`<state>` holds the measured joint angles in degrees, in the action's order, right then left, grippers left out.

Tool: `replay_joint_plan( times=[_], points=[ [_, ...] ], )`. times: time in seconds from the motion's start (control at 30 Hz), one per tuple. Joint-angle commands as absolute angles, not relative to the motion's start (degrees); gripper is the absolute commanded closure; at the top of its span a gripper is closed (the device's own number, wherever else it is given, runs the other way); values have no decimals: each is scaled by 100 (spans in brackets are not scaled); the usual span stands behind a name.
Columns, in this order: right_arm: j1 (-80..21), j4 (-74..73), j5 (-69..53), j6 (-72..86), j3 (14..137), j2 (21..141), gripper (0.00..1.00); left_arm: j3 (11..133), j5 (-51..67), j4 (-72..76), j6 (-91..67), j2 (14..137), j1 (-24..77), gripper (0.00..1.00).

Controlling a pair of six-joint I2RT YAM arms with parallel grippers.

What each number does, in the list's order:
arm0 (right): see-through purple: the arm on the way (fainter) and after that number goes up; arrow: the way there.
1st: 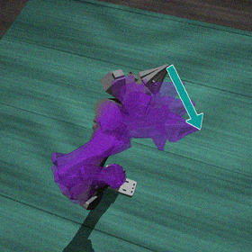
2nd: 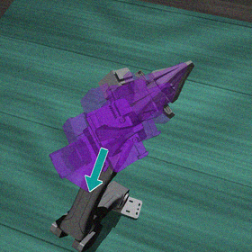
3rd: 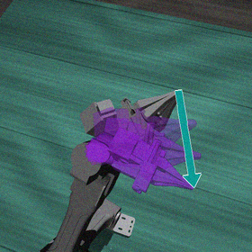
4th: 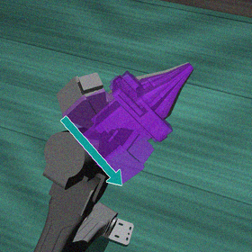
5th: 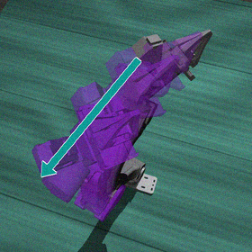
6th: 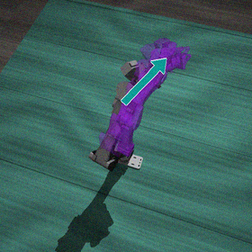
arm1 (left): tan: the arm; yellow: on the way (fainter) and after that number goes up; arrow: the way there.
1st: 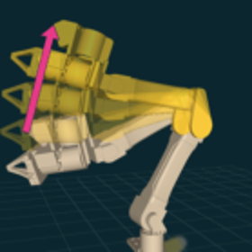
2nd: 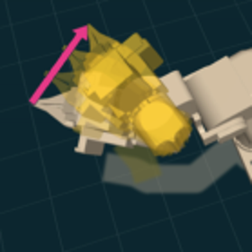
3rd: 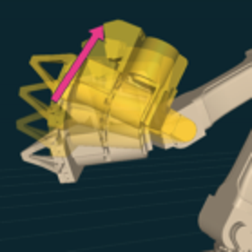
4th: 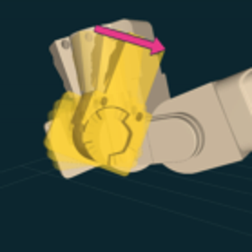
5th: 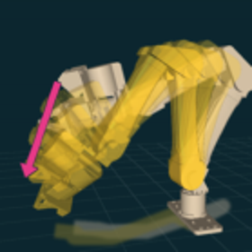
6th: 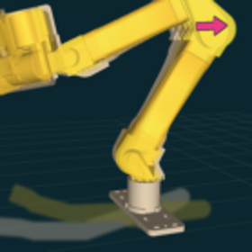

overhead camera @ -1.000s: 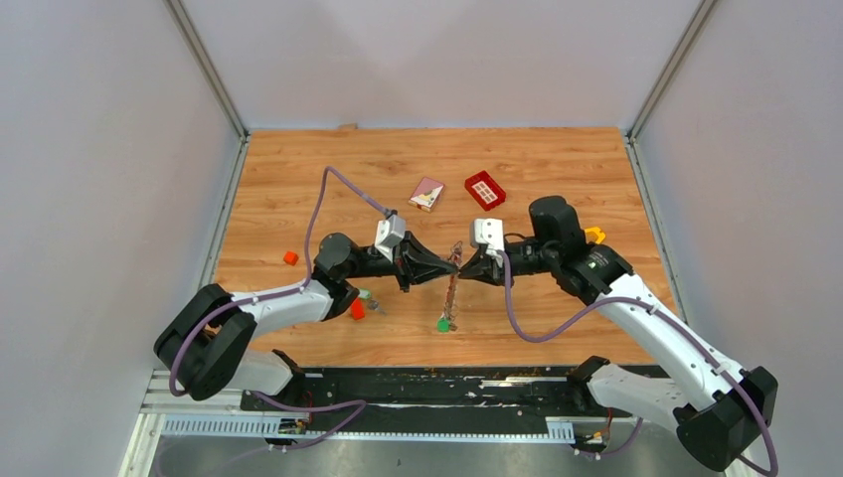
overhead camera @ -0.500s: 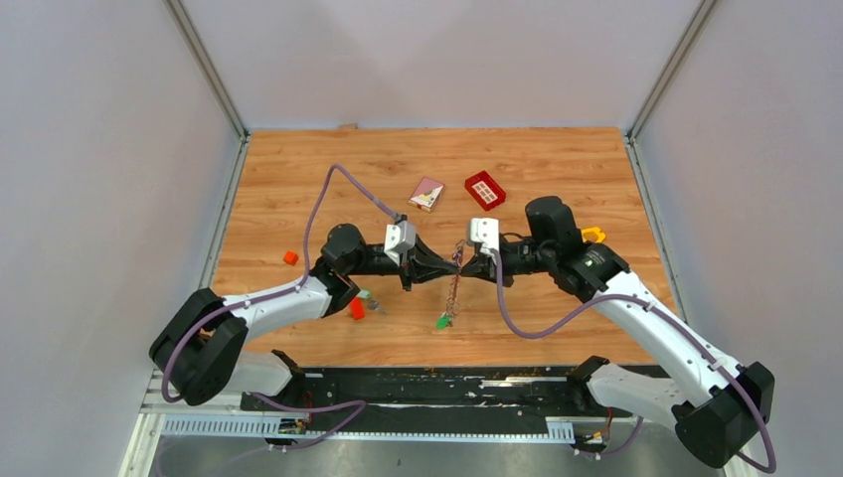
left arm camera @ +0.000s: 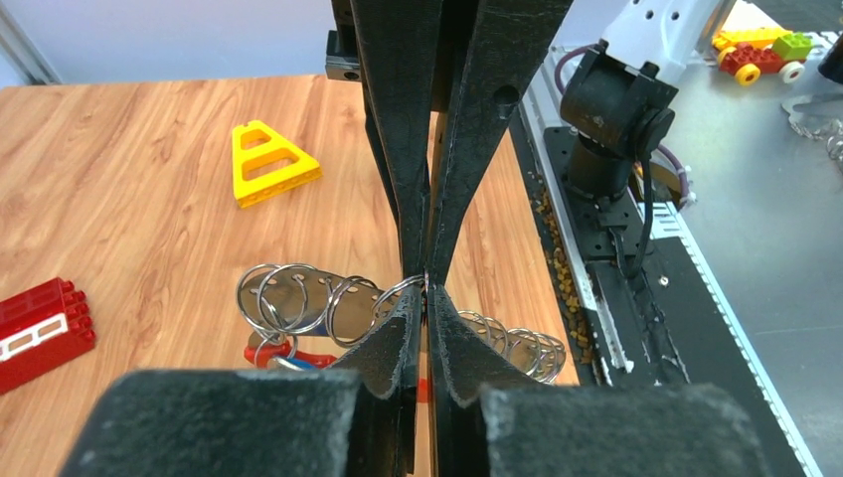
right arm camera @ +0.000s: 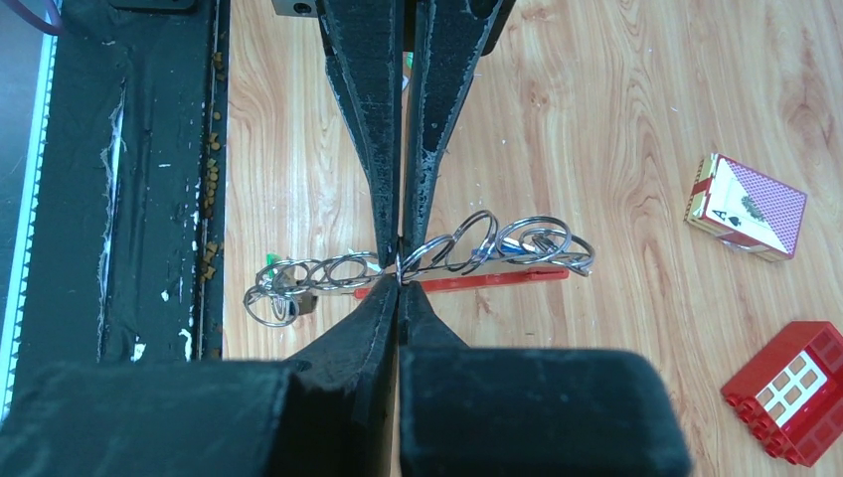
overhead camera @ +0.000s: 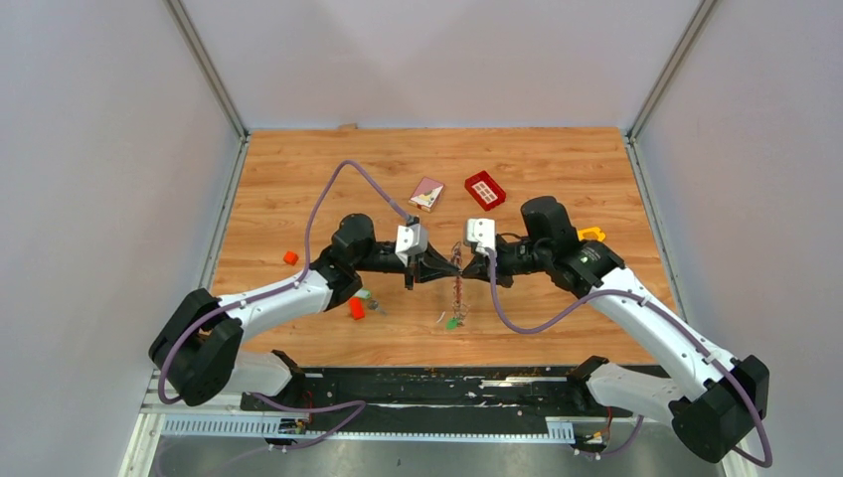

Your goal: Put the keys on the keyring

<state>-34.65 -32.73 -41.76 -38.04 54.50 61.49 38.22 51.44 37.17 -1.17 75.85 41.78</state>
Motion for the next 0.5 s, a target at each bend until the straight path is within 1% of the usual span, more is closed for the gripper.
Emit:
replay_joint_plan(
  times=[0.0,0.33,0.47],
  points=[
    [-3513,-3000,-4266,-3944,5848,6106,100,4016,5122,3087,270,7547,4206,91],
    [-3602,-3121,-4074,-3947,5962,6208,100,4276,5040,2491,569,7624,4263,90],
    [-3636,-3138,-4011,-3949,5978,6223,100,4327,4995,2326,683,7637,4289,93]
  ],
)
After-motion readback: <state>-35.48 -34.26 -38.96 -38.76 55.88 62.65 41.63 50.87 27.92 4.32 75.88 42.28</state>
